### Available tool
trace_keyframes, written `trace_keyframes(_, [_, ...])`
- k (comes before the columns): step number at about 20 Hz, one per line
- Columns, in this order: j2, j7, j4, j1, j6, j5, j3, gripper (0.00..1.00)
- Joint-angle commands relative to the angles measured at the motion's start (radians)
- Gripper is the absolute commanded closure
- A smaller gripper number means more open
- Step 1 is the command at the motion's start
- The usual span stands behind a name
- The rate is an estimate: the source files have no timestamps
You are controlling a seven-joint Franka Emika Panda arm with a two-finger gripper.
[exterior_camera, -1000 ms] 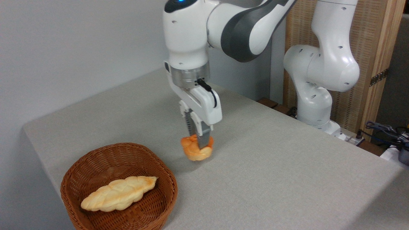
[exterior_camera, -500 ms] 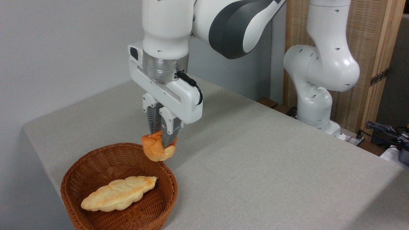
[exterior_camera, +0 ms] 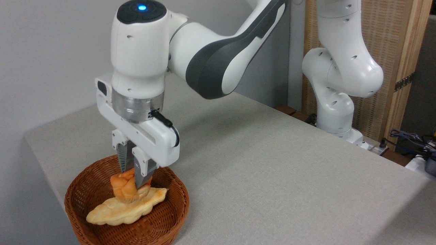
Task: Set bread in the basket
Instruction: 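Lower the bun onto the long loaf inside the basket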
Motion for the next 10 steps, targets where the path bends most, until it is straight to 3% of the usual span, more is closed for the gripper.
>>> trace_keyframes(1, [0.020, -0.008, 0.019, 0.001, 0.042, -0.018, -0.007, 0.00])
trace_keyframes(4, [0.036, -0.007, 0.019, 0.001, 0.062, -0.007, -0.062, 0.00])
trace_keyframes(10, [0.037, -0.001, 0.019, 0.002, 0.102, 0.004, -0.060, 0.00])
